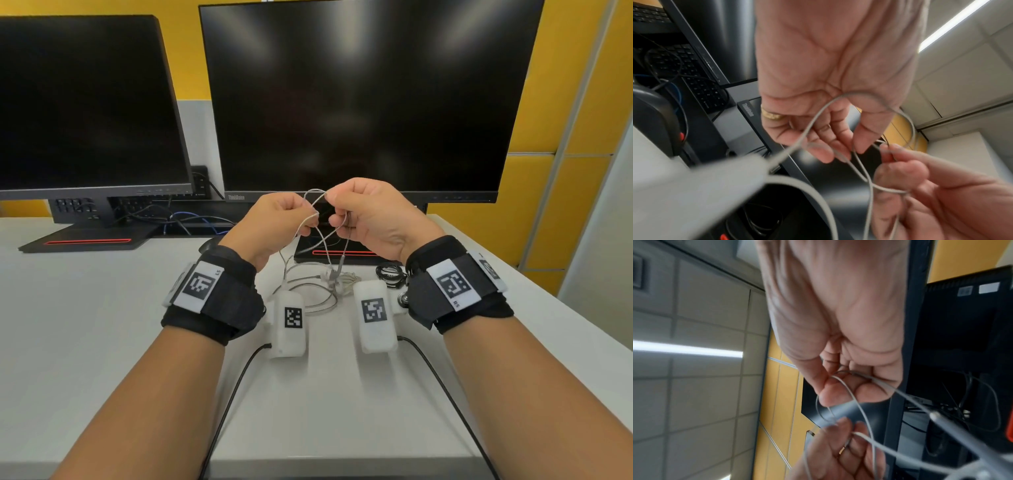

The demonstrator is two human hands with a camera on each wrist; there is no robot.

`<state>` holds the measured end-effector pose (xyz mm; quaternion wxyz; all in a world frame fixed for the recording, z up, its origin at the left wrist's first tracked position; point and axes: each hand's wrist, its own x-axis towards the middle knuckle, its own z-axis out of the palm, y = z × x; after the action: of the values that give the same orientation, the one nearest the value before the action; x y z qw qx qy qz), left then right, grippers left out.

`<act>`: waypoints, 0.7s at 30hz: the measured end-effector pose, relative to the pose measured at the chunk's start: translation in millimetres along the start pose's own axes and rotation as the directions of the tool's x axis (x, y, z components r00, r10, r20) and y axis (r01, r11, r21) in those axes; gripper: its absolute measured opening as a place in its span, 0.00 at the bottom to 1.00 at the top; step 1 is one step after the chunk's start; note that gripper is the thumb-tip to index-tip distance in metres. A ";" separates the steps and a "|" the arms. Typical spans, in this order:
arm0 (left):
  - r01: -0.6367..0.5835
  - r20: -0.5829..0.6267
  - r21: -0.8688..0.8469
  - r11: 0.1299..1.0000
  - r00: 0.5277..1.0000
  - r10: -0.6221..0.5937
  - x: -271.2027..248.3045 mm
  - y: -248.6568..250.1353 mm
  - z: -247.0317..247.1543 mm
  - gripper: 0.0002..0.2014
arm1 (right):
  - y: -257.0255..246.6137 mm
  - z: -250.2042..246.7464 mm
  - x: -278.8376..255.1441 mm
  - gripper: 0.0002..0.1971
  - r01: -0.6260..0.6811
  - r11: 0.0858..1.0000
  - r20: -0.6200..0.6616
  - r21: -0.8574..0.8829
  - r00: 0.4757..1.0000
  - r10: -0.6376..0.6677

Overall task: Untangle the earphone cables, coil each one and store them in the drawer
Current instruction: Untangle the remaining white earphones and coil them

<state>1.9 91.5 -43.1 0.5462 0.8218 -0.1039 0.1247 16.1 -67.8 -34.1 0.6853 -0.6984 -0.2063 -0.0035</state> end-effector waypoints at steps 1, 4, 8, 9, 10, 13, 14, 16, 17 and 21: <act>-0.001 -0.029 0.015 1.000 1.000 0.001 1.4 -1.4 -0.5 0.05 | -0.9 -0.9 0.0 0.05 -0.011 1.000 0.002 0.026 1.000 0.011; -0.045 -0.155 -0.022 0.999 0.987 0.041 5.3 -5.9 -4.5 0.05 | 0.0 -3.4 0.3 0.05 -0.047 0.997 -0.001 -0.061 0.999 0.047; -0.093 -0.186 -0.261 0.961 0.981 0.044 5.7 -4.9 -6.5 0.05 | 5.9 -0.8 -0.3 0.05 -0.069 0.944 0.001 -0.323 0.997 0.073; -0.102 -0.180 -0.296 0.950 0.982 0.049 5.4 -4.0 -6.0 0.05 | 6.4 -0.2 -0.4 0.06 -0.069 0.931 0.006 -0.360 0.997 0.077; -0.111 -0.179 -0.315 0.942 0.982 0.056 5.3 -3.0 -5.6 0.05 | 6.5 -0.2 -0.4 0.06 -0.072 0.921 0.011 -0.382 0.997 0.082; -0.144 -0.204 -0.358 0.923 0.976 0.073 4.2 -1.7 -5.1 0.04 | 4.7 -1.5 -1.5 0.06 -0.076 0.909 0.031 -0.409 0.995 0.097; -0.154 -0.212 -0.377 0.913 0.974 0.077 3.9 -1.8 -5.4 0.04 | 4.1 -1.6 -2.0 0.06 -0.073 0.906 0.040 -0.416 0.994 0.099; -0.165 -0.226 -0.389 0.906 0.971 0.080 3.9 -3.7 -6.8 0.02 | 3.4 -1.0 -3.5 0.06 -0.068 0.904 0.047 -0.422 0.994 0.096; -0.164 -0.234 -0.362 0.918 0.969 0.081 3.9 -4.8 -7.7 0.01 | 3.1 -0.8 -3.7 0.06 -0.065 0.908 0.040 -0.414 0.995 0.089; -0.069 -0.177 -0.178 0.982 0.984 0.037 6.2 -8.4 -10.0 0.06 | 1.0 -1.5 -2.7 0.06 -0.053 0.969 0.013 -0.241 0.998 0.058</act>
<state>9.4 103.7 -44.6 0.6230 0.7510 -0.0892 0.1997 14.4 -70.0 -35.8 0.5934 -0.7818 -0.1916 -0.0022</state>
